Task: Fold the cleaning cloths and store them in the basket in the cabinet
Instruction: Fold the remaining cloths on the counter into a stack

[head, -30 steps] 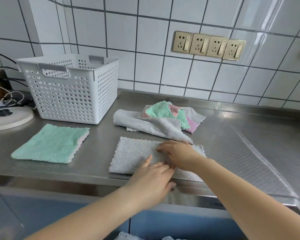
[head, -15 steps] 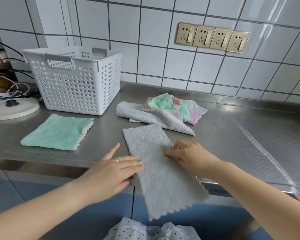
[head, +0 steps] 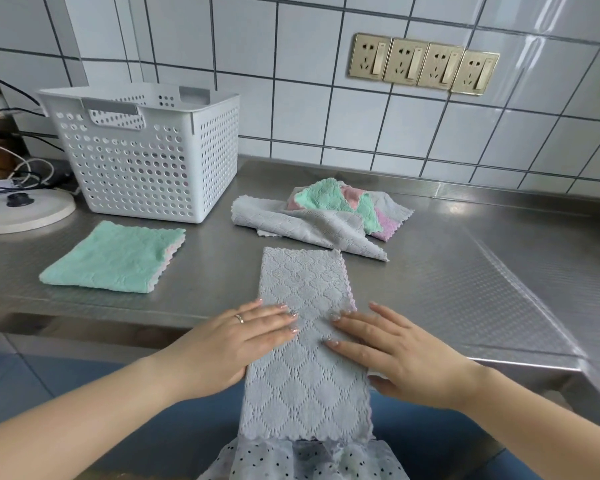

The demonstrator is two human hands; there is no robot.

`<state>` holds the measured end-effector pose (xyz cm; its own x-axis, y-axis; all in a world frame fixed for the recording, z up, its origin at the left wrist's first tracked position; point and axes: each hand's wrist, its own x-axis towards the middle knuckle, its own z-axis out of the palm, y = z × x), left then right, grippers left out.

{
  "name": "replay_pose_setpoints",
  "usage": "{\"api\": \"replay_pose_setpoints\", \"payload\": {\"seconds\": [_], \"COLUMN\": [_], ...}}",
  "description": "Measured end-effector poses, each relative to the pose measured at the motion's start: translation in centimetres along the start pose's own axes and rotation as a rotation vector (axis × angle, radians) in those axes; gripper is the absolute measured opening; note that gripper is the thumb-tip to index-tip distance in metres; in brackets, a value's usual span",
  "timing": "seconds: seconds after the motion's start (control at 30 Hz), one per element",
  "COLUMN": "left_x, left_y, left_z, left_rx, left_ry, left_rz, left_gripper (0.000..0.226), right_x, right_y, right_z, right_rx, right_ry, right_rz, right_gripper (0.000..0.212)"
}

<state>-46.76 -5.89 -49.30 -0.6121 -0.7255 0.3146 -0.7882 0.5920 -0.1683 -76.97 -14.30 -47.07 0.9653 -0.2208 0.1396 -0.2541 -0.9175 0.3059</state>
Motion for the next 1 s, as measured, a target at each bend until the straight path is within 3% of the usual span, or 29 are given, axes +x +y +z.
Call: {"api": "replay_pose_setpoints", "payload": {"seconds": [0.13, 0.2, 0.3, 0.37, 0.4, 0.5, 0.57, 0.63, 0.67, 0.73, 0.83, 0.9, 1.0], "left_x": [0.4, 0.4, 0.9, 2.2, 2.9, 4.7, 5.5, 6.3, 6.7, 7.3, 8.0, 8.3, 8.5], "left_y": [0.3, 0.4, -0.1, -0.4, -0.7, -1.4, -2.9, -4.0, -4.5, -5.1, -5.4, -5.3, -5.7], "left_z": [-0.5, -0.5, -0.8, -1.6, -1.8, -2.8, -2.2, -1.7, -1.4, -0.9, -1.1, -1.5, -1.4], "left_rx": [-0.124, -0.336, -0.856, -1.027, -1.004, -0.949, -0.947, -0.942, -0.940, -0.919, -0.873, -0.818, -0.823], "left_ry": [0.007, 0.021, 0.013, 0.150, 0.230, 0.345, 0.309, 0.246, 0.215, 0.139, 0.007, -0.050, -0.086], "left_rz": [0.000, -0.070, -0.401, -0.588, -0.625, -0.700, -0.809, -0.879, -0.909, -0.948, -0.948, -0.924, -0.925], "left_gripper": [0.074, 0.078, 0.067, 0.065, 0.067, 0.059, 0.070, 0.090, 0.095, 0.096, 0.075, 0.055, 0.047], "right_x": [0.6, 0.5, 1.4, 2.7, 3.6, 6.3, 7.9, 9.1, 9.4, 9.9, 10.1, 10.2, 10.2], "right_y": [-0.8, -1.0, -1.6, -1.5, -1.2, 0.5, 1.8, 2.9, 3.3, 4.0, 4.2, 4.3, 4.4], "right_z": [0.7, 0.6, -0.7, -1.8, -2.2, -2.8, -2.7, -2.1, -1.8, -1.2, -1.0, -1.0, -0.9], "right_rx": [0.060, 0.233, 0.709, 0.912, 0.948, 0.985, 0.972, 0.998, 1.011, 1.016, 0.972, 0.945, 0.895], "right_ry": [0.147, 0.215, 0.337, 0.437, 0.479, 0.511, 0.455, 0.405, 0.360, 0.258, 0.141, 0.112, 0.099], "right_rz": [0.019, 0.071, 0.325, 0.576, 0.678, 0.888, 0.985, 1.075, 1.126, 1.176, 1.182, 1.155, 1.129], "right_gripper": [0.060, 0.058, 0.036, 0.019, 0.009, 0.033, 0.035, 0.014, 0.017, 0.048, 0.057, 0.049, 0.039]}}
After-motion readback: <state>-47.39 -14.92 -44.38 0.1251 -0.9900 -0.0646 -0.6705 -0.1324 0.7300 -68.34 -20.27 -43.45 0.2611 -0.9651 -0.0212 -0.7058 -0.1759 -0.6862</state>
